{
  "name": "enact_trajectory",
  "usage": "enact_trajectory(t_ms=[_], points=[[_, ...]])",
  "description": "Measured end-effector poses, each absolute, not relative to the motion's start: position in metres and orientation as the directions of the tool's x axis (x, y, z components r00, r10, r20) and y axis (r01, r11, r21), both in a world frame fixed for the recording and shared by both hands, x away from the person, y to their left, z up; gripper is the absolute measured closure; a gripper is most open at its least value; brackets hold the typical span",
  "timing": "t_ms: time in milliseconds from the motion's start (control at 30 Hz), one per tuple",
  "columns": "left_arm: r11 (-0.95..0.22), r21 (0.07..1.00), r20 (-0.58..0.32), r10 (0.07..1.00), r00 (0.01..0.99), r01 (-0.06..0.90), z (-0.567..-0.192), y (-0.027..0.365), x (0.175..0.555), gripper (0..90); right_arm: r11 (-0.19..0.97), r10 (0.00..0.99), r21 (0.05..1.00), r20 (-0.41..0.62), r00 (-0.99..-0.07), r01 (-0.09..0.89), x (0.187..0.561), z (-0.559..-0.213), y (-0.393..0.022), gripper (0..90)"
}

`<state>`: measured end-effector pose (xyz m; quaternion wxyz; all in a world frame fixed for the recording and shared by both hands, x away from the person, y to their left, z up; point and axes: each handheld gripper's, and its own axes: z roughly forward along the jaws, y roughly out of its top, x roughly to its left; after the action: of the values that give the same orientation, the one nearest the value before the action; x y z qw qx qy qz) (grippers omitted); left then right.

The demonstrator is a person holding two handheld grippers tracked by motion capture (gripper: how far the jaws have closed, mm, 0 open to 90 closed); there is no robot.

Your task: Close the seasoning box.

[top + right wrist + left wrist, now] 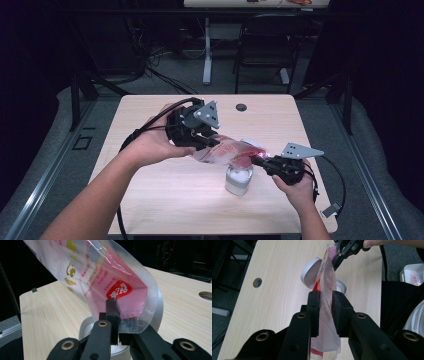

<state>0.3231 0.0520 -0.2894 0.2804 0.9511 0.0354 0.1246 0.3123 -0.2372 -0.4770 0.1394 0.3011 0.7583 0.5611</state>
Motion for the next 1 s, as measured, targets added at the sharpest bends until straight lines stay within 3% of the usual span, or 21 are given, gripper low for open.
enact_trajectory(t_ms=[1000], points=[[-0.841, 0.541, 0.207, 0.132, 0.969, -0.001, -0.2948, 0.0491, 0.3242, 77.2, 0.19, 0.619, 0.93, 0.136, -0.774, 0.315, 0.3144, -0.481, -0.2386, 88.8]])
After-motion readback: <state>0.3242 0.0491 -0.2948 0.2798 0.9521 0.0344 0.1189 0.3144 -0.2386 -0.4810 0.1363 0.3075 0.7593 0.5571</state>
